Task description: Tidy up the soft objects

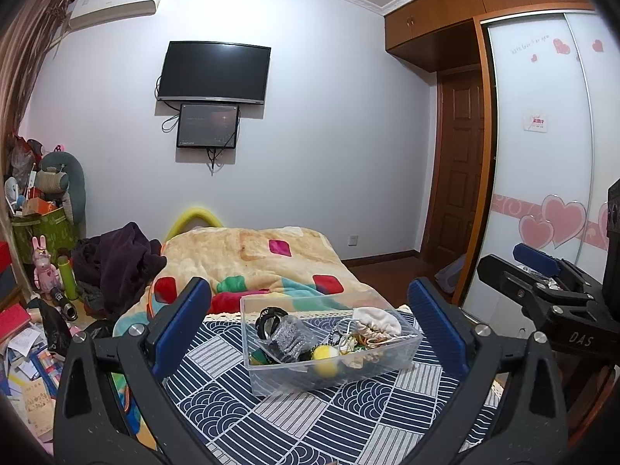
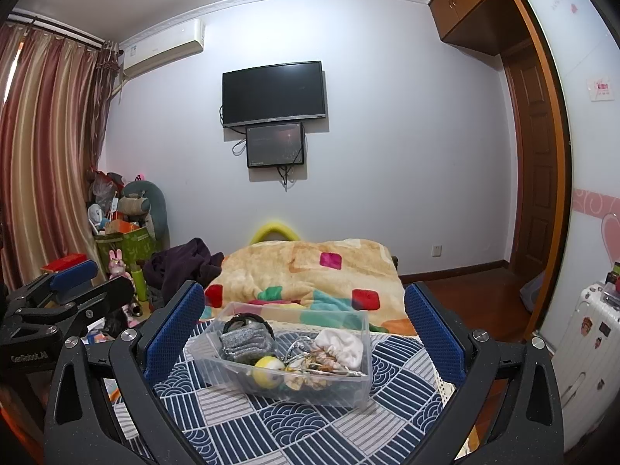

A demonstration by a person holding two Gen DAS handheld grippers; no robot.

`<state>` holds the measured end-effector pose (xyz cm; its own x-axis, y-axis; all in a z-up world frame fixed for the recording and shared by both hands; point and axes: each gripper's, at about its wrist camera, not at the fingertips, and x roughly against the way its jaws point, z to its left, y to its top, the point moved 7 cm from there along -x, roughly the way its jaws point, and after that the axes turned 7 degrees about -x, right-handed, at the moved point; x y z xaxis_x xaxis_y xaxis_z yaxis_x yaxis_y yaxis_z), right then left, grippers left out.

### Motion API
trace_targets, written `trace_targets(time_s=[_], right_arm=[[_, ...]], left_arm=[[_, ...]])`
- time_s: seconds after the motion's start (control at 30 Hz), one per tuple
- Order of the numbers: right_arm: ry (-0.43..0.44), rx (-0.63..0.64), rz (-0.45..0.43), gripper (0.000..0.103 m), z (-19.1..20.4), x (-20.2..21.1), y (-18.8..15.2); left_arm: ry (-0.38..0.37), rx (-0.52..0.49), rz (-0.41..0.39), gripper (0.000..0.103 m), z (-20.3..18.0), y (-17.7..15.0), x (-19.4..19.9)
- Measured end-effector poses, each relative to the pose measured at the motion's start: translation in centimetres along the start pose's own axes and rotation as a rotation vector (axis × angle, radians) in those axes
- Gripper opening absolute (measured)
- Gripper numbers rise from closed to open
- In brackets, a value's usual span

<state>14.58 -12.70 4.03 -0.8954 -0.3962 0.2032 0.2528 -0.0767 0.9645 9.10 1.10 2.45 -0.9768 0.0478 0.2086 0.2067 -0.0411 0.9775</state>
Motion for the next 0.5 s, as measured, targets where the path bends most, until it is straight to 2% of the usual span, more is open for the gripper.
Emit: trace_targets(time_s=[0.5], right_arm=[[0.000, 0.000, 0.000, 0.103, -0.06, 0.04, 0.01]], left_arm=[[-0.026, 0.004, 0.011, 0.103, -0.07, -0.25, -0.21]])
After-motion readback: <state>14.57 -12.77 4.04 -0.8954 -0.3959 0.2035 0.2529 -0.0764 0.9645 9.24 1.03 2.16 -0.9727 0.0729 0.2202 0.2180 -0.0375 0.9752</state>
